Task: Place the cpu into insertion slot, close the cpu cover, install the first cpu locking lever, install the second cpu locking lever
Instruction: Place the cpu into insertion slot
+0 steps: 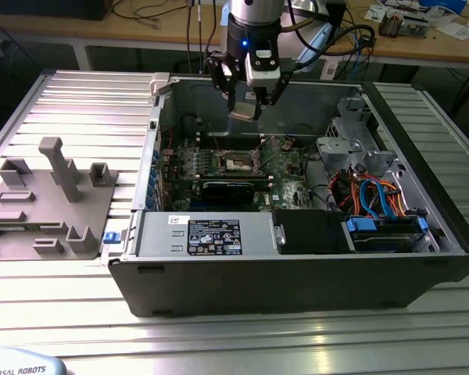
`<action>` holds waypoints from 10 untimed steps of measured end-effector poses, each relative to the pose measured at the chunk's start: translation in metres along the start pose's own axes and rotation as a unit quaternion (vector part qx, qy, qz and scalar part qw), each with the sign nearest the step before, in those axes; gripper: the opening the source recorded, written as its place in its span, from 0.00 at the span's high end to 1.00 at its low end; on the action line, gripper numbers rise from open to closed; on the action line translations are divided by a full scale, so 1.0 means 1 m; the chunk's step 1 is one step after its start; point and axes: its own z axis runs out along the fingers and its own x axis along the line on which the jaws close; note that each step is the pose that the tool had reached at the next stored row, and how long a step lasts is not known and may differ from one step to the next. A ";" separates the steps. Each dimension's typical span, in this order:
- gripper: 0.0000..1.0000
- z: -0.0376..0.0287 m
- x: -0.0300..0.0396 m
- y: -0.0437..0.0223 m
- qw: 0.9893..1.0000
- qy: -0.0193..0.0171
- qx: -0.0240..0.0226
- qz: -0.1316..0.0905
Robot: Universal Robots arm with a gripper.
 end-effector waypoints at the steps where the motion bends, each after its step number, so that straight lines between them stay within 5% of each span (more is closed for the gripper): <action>1: 0.46 0.0000 0.0000 0.0000 1.000 0.000 0.000 0.000; 10: 0.46 0.0000 0.0000 0.0000 1.000 0.000 0.000 0.005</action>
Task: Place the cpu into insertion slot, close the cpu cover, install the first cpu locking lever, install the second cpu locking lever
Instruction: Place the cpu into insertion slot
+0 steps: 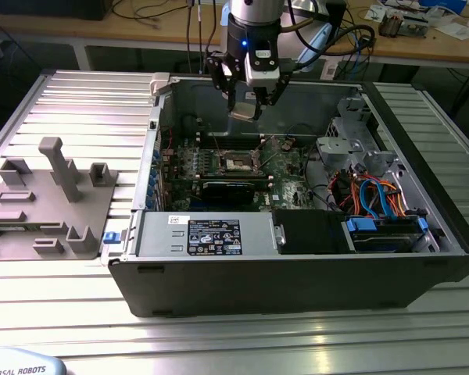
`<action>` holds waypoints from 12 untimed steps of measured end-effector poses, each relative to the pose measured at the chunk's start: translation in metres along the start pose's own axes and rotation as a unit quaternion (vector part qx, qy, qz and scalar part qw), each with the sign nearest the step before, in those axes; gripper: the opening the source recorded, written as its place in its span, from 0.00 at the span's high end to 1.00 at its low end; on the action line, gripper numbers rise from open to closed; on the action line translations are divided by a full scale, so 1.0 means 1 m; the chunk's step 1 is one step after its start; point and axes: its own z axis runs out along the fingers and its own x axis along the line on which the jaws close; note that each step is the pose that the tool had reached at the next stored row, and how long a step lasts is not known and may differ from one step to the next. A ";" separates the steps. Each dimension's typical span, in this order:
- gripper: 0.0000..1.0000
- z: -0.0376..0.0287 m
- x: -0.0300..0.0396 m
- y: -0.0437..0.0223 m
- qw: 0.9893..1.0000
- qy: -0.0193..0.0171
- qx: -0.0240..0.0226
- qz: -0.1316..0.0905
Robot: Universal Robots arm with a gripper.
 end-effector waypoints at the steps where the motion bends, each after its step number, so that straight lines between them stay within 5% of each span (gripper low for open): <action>1: 0.46 0.0000 0.0000 0.0000 1.000 0.000 0.000 0.000; 12: 0.46 0.0001 0.0000 0.0000 1.000 -0.001 0.000 0.011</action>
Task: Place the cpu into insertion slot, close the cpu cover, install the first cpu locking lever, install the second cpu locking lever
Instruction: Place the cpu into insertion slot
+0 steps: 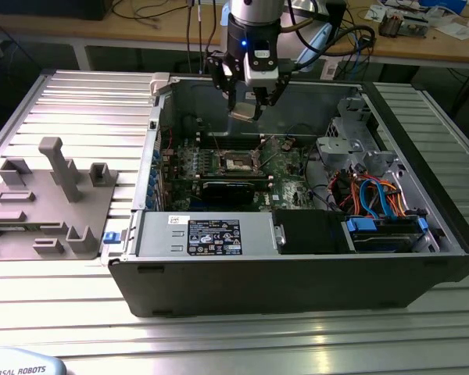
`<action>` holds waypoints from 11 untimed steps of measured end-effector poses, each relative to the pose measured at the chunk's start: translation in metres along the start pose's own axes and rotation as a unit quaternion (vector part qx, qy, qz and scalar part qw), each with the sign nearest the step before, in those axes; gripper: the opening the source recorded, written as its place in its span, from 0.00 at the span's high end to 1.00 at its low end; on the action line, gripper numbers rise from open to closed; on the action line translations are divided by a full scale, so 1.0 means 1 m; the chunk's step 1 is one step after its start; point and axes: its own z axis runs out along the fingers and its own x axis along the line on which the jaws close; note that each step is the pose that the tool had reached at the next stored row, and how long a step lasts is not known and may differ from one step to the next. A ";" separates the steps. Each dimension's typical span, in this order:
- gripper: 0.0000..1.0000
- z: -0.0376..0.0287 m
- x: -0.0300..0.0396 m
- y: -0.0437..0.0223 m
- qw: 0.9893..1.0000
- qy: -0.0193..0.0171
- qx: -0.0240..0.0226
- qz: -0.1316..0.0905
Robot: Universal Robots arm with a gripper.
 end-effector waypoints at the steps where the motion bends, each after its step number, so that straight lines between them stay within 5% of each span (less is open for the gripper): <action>1: 0.46 0.0000 0.0000 0.0000 1.000 0.000 0.000 0.001; 11: 0.46 0.0002 0.0000 0.0000 1.000 -0.001 0.000 0.016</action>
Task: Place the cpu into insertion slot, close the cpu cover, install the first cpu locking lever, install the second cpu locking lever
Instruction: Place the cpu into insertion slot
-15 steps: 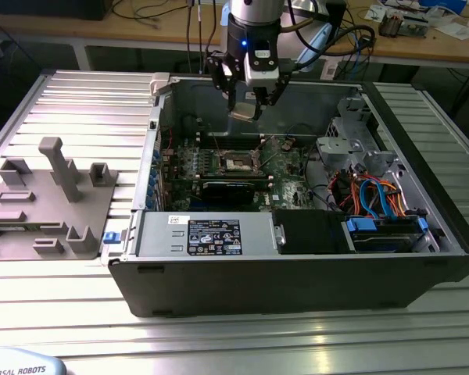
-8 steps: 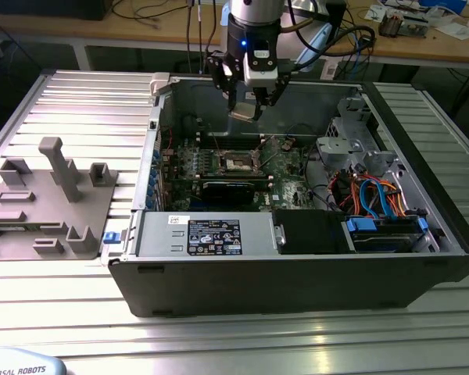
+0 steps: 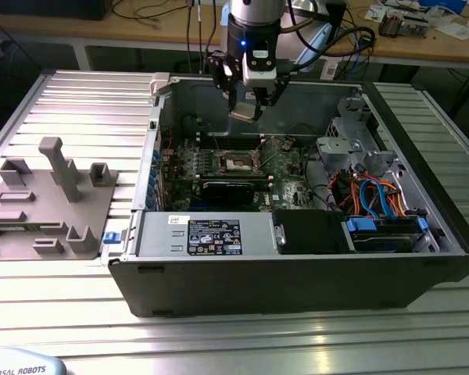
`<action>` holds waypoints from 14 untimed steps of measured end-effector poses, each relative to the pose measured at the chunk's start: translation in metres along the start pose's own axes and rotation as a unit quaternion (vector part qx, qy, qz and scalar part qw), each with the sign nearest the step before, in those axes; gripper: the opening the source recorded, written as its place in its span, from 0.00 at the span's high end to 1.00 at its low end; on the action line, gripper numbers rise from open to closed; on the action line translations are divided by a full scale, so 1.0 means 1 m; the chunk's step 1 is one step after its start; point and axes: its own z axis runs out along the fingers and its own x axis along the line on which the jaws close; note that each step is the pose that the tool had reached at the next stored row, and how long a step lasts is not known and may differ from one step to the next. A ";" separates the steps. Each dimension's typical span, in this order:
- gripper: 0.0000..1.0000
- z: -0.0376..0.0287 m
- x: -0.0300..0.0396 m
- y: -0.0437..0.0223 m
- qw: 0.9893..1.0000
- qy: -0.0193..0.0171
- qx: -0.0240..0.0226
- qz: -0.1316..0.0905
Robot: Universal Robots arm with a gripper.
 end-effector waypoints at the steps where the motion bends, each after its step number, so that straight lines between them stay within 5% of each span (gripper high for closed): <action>1: 0.46 0.0000 0.0000 0.0000 1.000 0.000 0.000 0.001; 14: 0.46 0.0002 0.0000 0.0000 1.000 -0.002 0.000 0.018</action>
